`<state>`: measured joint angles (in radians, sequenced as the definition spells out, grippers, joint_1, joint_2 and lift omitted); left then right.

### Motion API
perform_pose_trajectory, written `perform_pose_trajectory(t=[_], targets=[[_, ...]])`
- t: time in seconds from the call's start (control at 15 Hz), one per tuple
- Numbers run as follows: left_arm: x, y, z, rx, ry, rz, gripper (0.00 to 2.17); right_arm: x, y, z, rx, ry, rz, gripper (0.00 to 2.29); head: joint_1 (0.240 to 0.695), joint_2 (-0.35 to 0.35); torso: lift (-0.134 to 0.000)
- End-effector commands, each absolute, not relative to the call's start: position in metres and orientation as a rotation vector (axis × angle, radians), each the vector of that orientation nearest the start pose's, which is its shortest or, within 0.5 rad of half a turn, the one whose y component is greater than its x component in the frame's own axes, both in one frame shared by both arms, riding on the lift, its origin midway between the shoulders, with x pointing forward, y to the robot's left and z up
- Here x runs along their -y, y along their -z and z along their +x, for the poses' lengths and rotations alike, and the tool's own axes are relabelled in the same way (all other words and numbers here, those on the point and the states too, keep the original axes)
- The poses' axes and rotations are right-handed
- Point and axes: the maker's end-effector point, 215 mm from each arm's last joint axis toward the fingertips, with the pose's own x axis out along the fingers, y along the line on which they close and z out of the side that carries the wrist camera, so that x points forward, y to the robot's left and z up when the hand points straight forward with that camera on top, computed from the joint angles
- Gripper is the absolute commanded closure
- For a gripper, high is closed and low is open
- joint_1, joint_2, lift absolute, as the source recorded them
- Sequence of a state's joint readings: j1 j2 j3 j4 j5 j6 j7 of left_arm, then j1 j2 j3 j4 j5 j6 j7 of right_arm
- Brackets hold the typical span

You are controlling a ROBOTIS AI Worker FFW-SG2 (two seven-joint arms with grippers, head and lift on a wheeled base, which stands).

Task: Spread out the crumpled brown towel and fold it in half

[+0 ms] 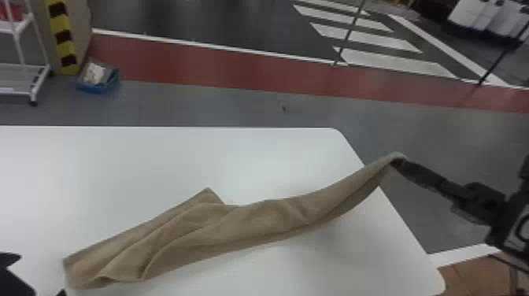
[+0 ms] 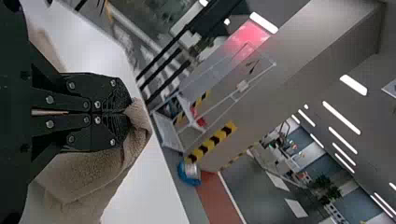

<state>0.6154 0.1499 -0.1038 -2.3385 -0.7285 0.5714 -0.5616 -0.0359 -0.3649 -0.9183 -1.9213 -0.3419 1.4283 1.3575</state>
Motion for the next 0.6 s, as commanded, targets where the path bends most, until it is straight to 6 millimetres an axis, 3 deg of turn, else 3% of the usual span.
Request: perform_pose_trajectory(t=[0.0,0.33,0.47,0.53], targets=[[-0.204,0.421,0.364,-0.545,0.418,0.658,0.22,0.415,0.156,0.405,-0.210,-0.774,0.832,1.39,0.695,-0.350,-0.124],[-0.211,0.422,0.361,-0.551,0.407,0.660,0.22,0.402,0.127,0.400,-0.130,-0.882,0.856,1.39,0.695,-0.286,-0.124],[-0.209,0.422,0.361,-0.549,0.411,0.655,0.22,0.410,0.151,0.416,-0.183,-0.797,0.879,1.39,0.695,-0.281,-0.124],[-0.208,0.421,0.361,-0.545,0.414,0.656,0.22,0.414,0.173,0.425,-0.230,-0.732,0.896,1.39,0.695,-0.284,-0.124]])
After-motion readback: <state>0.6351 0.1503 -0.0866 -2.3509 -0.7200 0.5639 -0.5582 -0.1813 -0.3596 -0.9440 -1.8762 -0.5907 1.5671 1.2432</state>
